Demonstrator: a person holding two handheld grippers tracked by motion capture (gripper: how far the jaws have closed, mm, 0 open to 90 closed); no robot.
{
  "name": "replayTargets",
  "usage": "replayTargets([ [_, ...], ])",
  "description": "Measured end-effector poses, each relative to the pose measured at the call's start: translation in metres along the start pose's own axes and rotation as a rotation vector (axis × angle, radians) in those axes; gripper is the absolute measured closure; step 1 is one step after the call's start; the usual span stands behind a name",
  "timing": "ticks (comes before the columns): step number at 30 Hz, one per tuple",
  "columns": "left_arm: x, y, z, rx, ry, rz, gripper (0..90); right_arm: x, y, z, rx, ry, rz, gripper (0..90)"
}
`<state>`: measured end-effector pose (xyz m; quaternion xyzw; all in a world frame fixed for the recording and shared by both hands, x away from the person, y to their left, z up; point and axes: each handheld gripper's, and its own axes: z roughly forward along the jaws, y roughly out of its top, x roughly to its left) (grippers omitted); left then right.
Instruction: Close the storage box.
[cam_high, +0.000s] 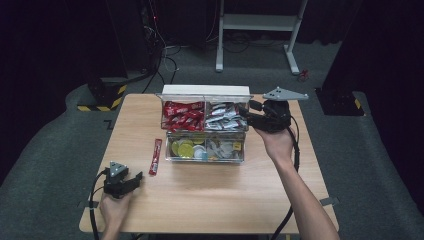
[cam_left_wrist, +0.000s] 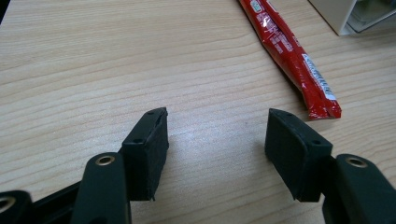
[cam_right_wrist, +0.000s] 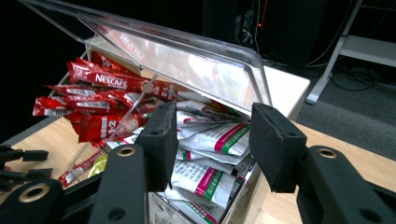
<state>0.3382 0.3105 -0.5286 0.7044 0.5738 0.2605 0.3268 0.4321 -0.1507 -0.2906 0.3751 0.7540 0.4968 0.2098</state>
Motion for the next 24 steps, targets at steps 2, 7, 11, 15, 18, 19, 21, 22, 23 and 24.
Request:
replayTargets([
  [2,0.000,0.000,0.000,0.000,-0.004,-0.002,38.9,-0.001,0.001,0.000,0.001,0.000,-0.009,52.6],
  [7,0.000,0.000,0.000,0.000,-0.001,-0.004,38.6,0.000,-0.002,-0.001,-0.001,-0.006,-0.008,51.6],
  [11,0.000,0.000,0.000,0.000,0.000,-0.001,38.5,-0.002,-0.006,-0.003,-0.004,-0.008,-0.003,51.4],
  [15,0.000,0.000,0.000,0.000,0.001,-0.008,38.4,-0.004,-0.006,-0.008,-0.013,-0.017,0.004,51.1],
  [18,0.000,0.000,0.000,0.000,0.003,-0.003,38.4,-0.007,-0.002,-0.012,-0.029,-0.029,0.007,50.5],
  [19,0.000,0.000,0.000,0.000,0.003,-0.003,38.4,-0.008,-0.001,-0.012,-0.034,-0.033,0.007,50.1],
  [21,0.000,0.000,0.000,0.000,0.001,-0.009,38.4,-0.009,0.002,-0.013,-0.041,-0.040,0.007,49.7],
  [22,0.000,0.000,0.000,0.002,0.000,-0.008,38.4,-0.009,0.004,-0.013,-0.040,-0.039,0.007,49.4],
  [23,0.000,0.000,0.000,0.002,0.000,-0.009,38.4,-0.009,0.005,-0.012,-0.039,-0.040,0.003,49.2],
  [24,0.000,0.000,-0.001,0.004,-0.001,-0.009,38.4,-0.008,0.006,-0.011,-0.040,-0.039,-0.001,49.1],
])
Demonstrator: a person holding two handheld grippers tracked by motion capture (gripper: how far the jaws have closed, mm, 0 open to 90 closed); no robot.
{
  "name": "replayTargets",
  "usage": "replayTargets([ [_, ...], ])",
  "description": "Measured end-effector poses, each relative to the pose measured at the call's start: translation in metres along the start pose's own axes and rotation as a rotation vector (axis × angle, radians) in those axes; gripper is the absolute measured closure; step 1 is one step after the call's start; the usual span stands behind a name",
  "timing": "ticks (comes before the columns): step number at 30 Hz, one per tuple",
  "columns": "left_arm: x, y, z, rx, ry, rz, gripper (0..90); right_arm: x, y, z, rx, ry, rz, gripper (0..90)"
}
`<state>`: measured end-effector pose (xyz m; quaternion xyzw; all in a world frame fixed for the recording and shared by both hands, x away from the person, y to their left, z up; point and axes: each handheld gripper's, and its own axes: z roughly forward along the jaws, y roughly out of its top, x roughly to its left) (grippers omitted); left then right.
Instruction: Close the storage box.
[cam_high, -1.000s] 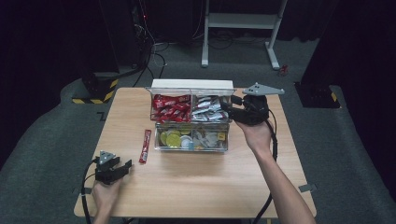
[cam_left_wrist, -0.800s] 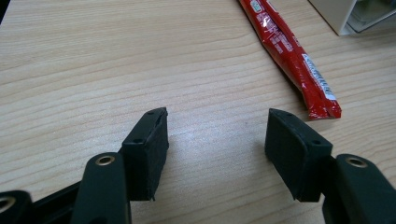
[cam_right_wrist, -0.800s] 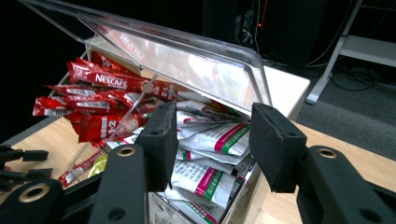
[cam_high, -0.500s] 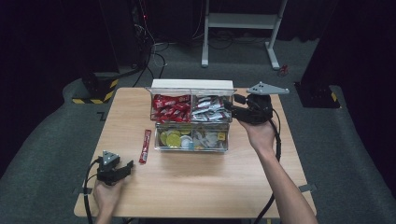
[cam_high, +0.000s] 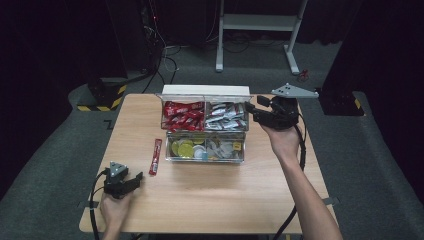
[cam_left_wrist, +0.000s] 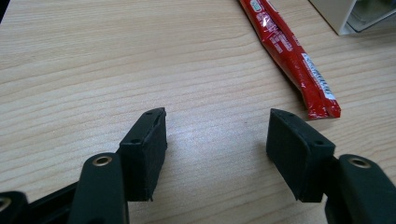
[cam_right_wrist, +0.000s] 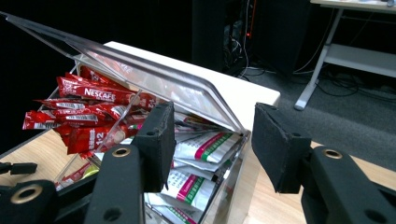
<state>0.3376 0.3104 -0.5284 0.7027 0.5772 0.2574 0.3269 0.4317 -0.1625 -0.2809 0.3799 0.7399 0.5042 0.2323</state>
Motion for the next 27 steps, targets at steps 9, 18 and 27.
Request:
replayTargets([
  [9,0.001,0.000,0.000,-0.003,-0.001,0.001,38.3,0.003,0.005,0.005,0.005,0.025,-0.011,51.2],
  [18,0.000,0.000,0.000,-0.003,-0.001,0.000,38.3,0.011,-0.018,0.004,0.041,0.024,-0.055,50.6],
  [27,0.000,-0.001,0.000,-0.003,-0.002,-0.002,38.1,0.014,-0.052,0.010,0.091,0.033,-0.042,47.5],
])
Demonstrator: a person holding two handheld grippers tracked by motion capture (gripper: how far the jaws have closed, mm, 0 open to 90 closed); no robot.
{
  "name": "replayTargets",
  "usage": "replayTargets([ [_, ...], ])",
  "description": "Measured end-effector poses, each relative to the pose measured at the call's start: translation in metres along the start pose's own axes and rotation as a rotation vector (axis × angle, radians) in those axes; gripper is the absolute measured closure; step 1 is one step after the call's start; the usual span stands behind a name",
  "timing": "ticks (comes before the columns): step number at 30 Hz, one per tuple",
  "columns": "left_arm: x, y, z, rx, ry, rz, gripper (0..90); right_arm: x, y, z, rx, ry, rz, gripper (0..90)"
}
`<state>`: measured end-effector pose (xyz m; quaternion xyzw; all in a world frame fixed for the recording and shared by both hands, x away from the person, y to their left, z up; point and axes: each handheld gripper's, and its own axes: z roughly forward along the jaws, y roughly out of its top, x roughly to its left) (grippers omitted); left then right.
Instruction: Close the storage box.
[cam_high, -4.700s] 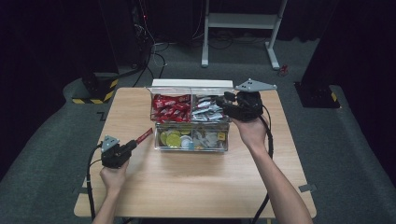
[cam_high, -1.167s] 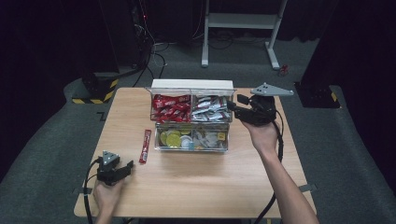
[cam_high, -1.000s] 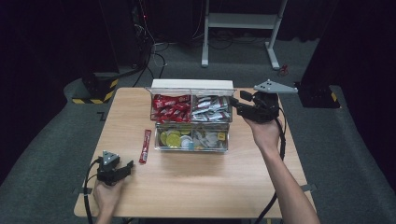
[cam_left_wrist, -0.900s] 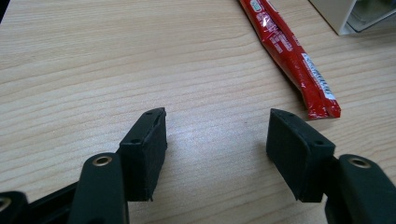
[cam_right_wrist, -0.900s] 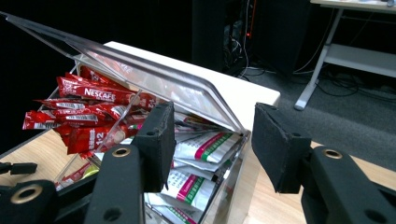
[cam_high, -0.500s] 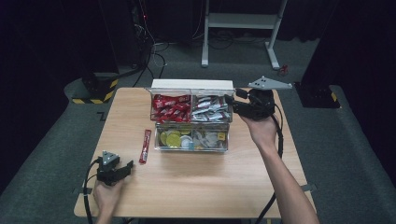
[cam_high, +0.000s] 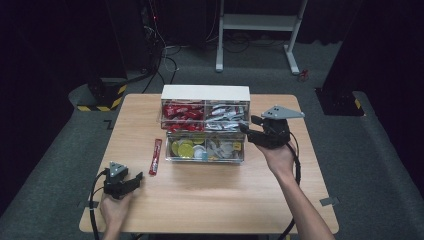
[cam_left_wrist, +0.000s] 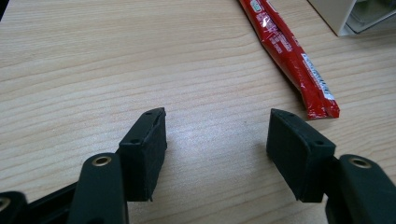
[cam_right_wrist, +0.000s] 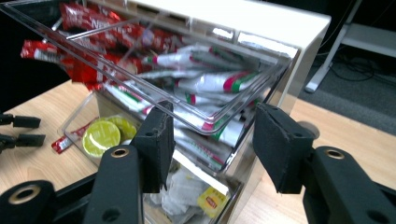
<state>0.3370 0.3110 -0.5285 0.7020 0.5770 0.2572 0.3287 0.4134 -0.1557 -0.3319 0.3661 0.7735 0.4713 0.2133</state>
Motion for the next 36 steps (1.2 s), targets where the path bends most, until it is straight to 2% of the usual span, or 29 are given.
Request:
replayTargets([
  [3,0.000,0.000,0.000,-0.003,-0.001,-0.001,38.1,-0.001,-0.008,0.004,0.026,0.005,0.010,44.5],
  [7,0.000,0.000,0.000,0.001,-0.001,-0.001,38.1,-0.006,-0.019,0.002,0.014,0.028,0.044,41.9],
  [9,0.000,0.000,0.000,0.001,-0.001,0.000,38.0,-0.008,-0.025,0.000,0.023,0.030,0.050,41.4],
  [18,-0.001,0.000,0.000,0.006,0.001,0.010,36.7,-0.020,-0.046,-0.012,-0.001,0.035,0.107,39.5],
  [24,-0.002,0.000,0.000,0.006,0.003,0.017,36.0,-0.028,-0.057,-0.021,-0.017,0.015,0.137,37.6],
  [27,-0.002,0.000,0.001,0.006,0.005,0.018,36.0,-0.029,-0.060,-0.024,-0.020,-0.020,0.127,37.4],
  [30,-0.002,0.000,0.000,0.006,0.006,0.017,36.0,-0.031,-0.062,-0.027,-0.021,-0.021,0.129,37.6],
  [36,-0.002,0.000,0.000,0.007,0.004,0.018,35.7,-0.036,-0.075,-0.034,-0.033,-0.053,0.134,37.9],
])
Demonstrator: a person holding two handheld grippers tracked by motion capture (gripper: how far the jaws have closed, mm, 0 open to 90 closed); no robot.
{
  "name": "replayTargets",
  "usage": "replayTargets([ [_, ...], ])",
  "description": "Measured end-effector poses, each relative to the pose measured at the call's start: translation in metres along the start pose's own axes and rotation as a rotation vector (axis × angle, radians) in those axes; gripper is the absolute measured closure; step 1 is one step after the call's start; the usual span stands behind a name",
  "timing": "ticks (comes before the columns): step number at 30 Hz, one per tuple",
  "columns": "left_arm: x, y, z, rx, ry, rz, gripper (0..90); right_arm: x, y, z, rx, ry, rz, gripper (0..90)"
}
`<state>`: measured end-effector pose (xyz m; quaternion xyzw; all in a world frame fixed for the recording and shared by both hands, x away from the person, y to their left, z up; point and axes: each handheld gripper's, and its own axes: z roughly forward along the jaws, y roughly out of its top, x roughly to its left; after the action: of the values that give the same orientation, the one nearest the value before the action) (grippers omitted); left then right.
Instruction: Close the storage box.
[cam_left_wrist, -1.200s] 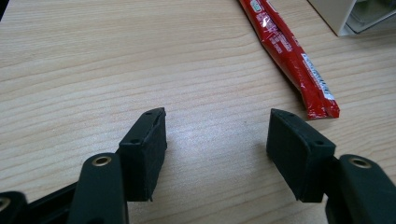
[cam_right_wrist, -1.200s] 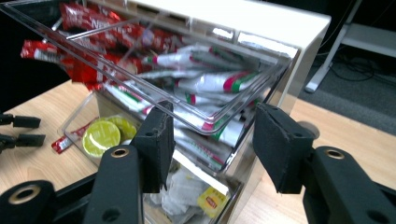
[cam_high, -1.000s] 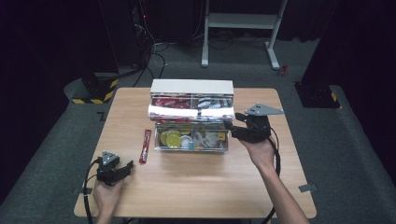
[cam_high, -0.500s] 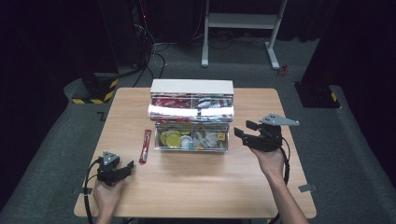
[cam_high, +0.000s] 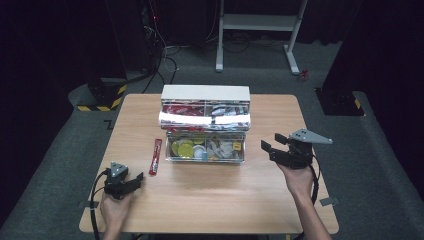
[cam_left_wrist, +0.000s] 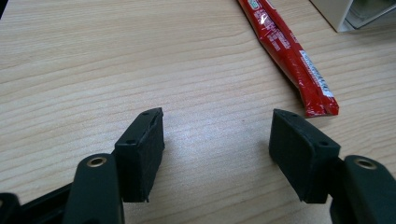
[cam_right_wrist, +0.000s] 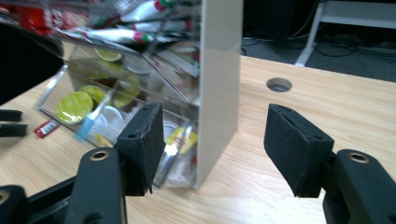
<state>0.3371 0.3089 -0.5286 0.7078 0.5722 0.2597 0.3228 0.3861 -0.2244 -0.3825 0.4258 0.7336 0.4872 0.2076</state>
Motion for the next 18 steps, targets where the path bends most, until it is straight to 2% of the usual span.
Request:
replayTargets([
  [3,0.000,0.000,0.000,0.000,-0.001,-0.002,35.6,-0.006,-0.013,-0.001,0.006,-0.018,0.013,37.9],
  [7,0.000,0.000,0.000,0.001,-0.001,-0.002,35.3,-0.016,-0.039,0.005,0.027,-0.060,0.047,37.9],
  [13,-0.001,0.000,0.000,0.000,-0.004,-0.001,34.5,-0.031,-0.081,0.023,0.108,-0.121,0.101,38.3],
  [15,-0.001,0.000,0.000,0.001,-0.005,0.000,34.2,-0.033,-0.091,0.028,0.134,-0.146,0.098,38.4],
  [16,-0.001,0.000,0.000,0.000,-0.003,0.000,34.0,-0.035,-0.097,0.032,0.155,-0.175,0.085,38.6],
  [18,-0.001,0.000,0.000,0.000,-0.004,0.003,33.7,-0.037,-0.105,0.037,0.186,-0.195,0.090,38.6],
])
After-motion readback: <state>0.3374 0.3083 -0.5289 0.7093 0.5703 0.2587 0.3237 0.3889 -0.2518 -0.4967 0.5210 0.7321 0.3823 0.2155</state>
